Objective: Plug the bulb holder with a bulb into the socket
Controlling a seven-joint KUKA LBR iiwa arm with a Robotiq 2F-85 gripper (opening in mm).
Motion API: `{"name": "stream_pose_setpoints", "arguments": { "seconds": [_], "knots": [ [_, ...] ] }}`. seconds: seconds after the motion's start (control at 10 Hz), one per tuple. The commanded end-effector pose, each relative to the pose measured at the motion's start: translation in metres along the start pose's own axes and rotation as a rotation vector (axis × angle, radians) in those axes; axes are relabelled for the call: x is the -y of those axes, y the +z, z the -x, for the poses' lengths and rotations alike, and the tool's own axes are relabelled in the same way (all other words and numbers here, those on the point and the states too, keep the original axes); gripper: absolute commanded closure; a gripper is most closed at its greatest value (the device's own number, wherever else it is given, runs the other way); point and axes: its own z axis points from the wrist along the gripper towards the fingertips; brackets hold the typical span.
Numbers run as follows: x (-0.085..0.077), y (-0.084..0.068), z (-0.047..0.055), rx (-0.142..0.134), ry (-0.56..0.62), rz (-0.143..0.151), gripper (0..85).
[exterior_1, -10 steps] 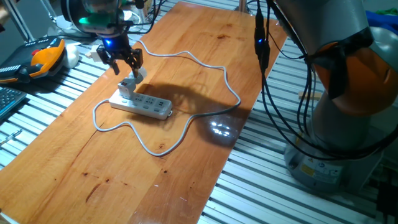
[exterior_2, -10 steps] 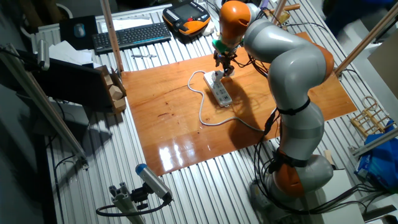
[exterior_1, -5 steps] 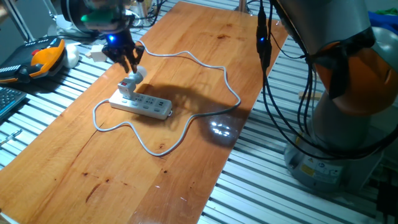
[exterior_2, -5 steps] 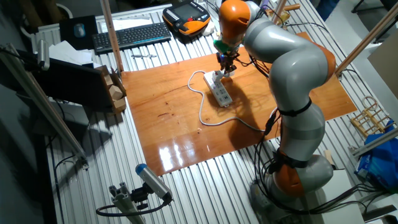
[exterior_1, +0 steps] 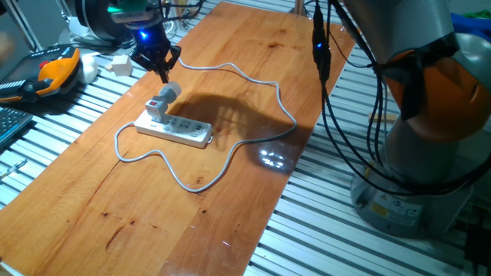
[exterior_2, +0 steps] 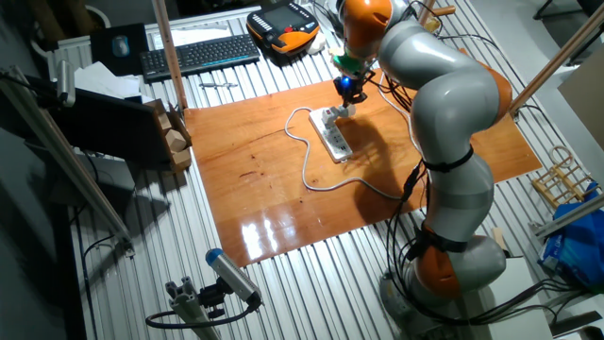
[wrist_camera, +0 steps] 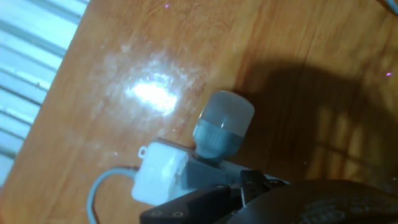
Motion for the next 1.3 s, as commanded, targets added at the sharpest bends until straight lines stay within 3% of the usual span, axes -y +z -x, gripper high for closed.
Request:
{"name": "stream_pose_setpoints", "arguments": {
  "seconds": [0.0,0.3,0.5,0.7,1.2],
  "knots": [
    [0.0011,-0.0007,-0.0002,0.010,-0.388,0.000,85.0],
    [0.0044,-0.0016,-0.0008,0.035,-0.508,0.048,85.0],
    [0.0047,-0.0016,-0.0018,0.052,-0.566,0.051,85.0],
    [0.0044,-0.0018,-0.0028,0.091,-0.653,0.041,85.0],
    [0.0050,-0.0015,-0.0067,0.081,-0.714,0.064,85.0]
  ]
}}
